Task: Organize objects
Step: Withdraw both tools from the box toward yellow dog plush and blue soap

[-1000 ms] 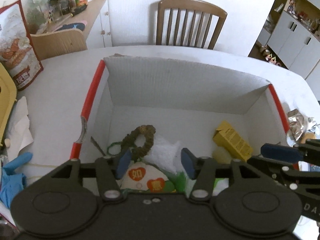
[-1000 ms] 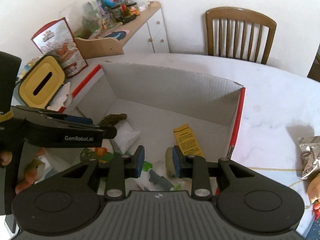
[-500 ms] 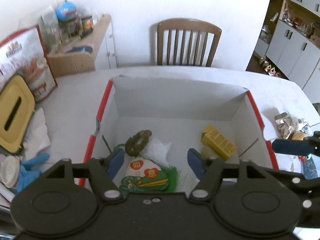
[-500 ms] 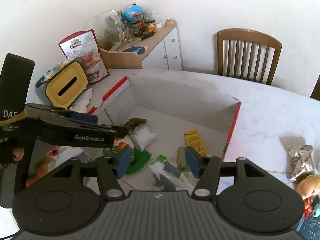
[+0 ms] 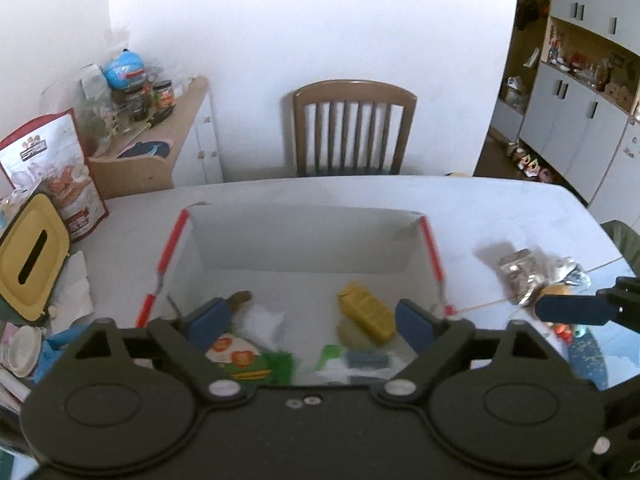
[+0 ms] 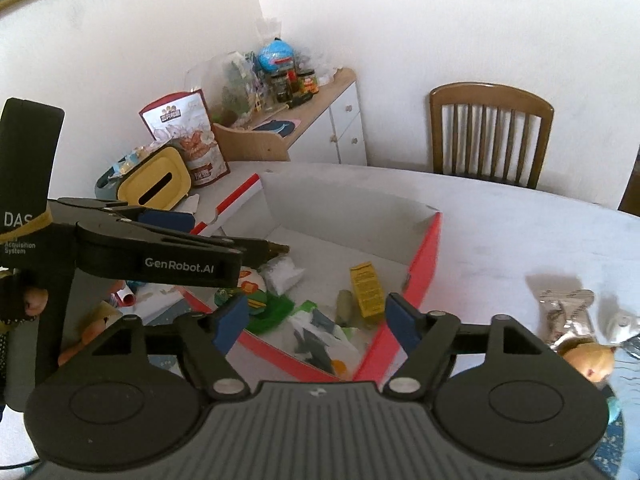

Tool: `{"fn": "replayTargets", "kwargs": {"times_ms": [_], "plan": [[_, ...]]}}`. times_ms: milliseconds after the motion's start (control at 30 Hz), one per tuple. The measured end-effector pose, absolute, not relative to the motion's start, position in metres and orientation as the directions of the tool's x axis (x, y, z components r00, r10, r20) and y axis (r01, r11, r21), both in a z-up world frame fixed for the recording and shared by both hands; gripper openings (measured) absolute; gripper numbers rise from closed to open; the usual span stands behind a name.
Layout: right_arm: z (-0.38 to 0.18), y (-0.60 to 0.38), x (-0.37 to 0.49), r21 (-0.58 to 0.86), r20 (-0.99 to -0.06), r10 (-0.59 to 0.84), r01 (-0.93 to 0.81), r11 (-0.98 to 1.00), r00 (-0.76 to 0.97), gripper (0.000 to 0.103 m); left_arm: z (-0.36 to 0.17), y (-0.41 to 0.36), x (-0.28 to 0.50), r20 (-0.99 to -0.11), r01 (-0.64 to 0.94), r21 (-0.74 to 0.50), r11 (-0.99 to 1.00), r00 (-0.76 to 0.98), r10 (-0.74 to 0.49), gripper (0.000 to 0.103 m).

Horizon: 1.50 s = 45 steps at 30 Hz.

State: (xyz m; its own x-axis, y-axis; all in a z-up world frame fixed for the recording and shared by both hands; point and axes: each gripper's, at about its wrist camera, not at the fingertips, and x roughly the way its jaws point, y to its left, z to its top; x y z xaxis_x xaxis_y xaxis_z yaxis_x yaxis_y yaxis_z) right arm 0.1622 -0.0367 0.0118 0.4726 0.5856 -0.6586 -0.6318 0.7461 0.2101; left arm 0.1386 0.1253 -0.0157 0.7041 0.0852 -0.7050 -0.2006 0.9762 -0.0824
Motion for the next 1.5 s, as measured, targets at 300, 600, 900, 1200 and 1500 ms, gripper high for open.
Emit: {"fn": "replayTargets", "kwargs": {"times_ms": [300, 600, 900, 1200, 1500], "plan": [[0.021, -0.104, 0.156, 0.224, -0.639, 0.601, -0.631, 0.743, 0.481, 0.085, -0.011, 0.064, 0.137, -0.69, -0.168, -0.096, 0.981, 0.721, 0.056, 0.103], [0.009, -0.181, 0.165, 0.254, -0.633, 0.593, -0.59, 0.766, 0.497, 0.087, -0.01, 0.002, 0.147, -0.683, -0.122, -0.135, 0.983, 0.731, -0.003, 0.103], [-0.017, -0.262, 0.18, 0.26, -0.664, 0.533, -0.506, 0.822, 0.524, 0.087, -0.023, -0.061, 0.164, -0.686, -0.067, -0.142, 0.988, 0.726, -0.05, 0.103], [-0.052, -0.313, 0.199, 0.213, -0.704, 0.455, -0.45, 0.867, 0.544, 0.087, -0.05, -0.099, 0.196, -0.717, -0.04, -0.253, 0.967, 0.678, -0.159, 0.103], [-0.095, -0.33, 0.225, 0.147, -0.747, 0.391, -0.44, 0.886, 0.538, 0.087, -0.08, -0.125, 0.243, -0.78, -0.106, -0.229, 0.968, 0.614, -0.117, 0.103]]}}
